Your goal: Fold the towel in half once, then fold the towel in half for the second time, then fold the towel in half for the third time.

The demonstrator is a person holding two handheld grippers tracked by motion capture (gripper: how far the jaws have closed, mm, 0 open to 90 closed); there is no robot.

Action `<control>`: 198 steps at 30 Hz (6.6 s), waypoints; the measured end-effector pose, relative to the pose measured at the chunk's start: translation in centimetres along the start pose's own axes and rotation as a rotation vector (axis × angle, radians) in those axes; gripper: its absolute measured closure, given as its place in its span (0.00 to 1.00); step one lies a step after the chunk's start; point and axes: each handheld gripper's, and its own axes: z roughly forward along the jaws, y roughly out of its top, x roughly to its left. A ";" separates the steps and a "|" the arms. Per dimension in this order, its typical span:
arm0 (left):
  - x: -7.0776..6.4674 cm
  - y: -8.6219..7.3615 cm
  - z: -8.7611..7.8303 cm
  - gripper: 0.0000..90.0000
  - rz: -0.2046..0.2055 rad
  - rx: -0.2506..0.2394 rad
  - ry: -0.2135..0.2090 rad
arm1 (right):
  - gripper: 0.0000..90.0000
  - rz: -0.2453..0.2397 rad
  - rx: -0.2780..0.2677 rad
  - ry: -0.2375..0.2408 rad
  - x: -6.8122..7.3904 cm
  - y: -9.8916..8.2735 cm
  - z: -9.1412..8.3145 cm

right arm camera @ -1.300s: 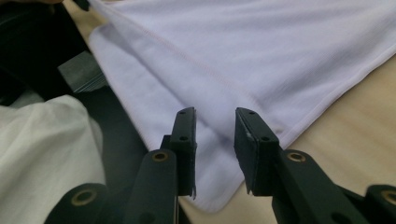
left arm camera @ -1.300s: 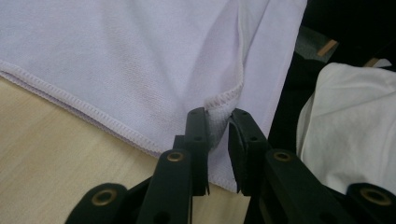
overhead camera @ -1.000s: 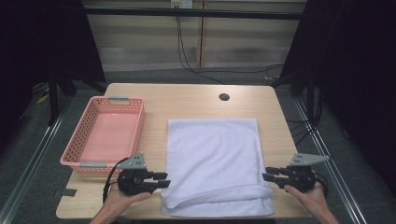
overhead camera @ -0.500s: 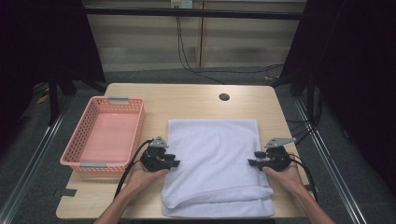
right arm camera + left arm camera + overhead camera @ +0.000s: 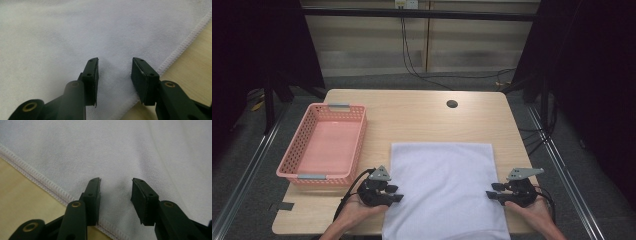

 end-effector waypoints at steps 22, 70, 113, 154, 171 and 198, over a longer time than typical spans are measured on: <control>4.0 4.5 0.4 0.57 -0.049 -0.082 0.068 | 0.65 0.056 -0.147 -0.101 -4.0 4.0 -1.3; 9.8 5.9 1.7 0.93 -0.130 -0.178 0.071 | 0.94 0.088 -0.103 -0.056 -8.3 6.4 2.7; 12.1 15.3 -4.0 0.93 -0.075 -0.397 0.148 | 0.94 0.102 -0.384 -0.087 -12.9 16.1 -3.0; -1.6 -1.9 -4.5 0.79 0.092 -0.116 -0.100 | 0.72 -0.038 -0.119 0.105 0.8 -3.6 -6.3; 2.2 1.0 -0.3 0.55 -0.033 -0.041 -0.027 | 0.43 0.108 -0.074 -0.101 -2.9 -0.8 -1.6; 3.7 4.8 2.0 0.39 -0.054 -0.095 0.068 | 0.47 0.111 -0.193 -0.158 -1.3 -0.5 -3.6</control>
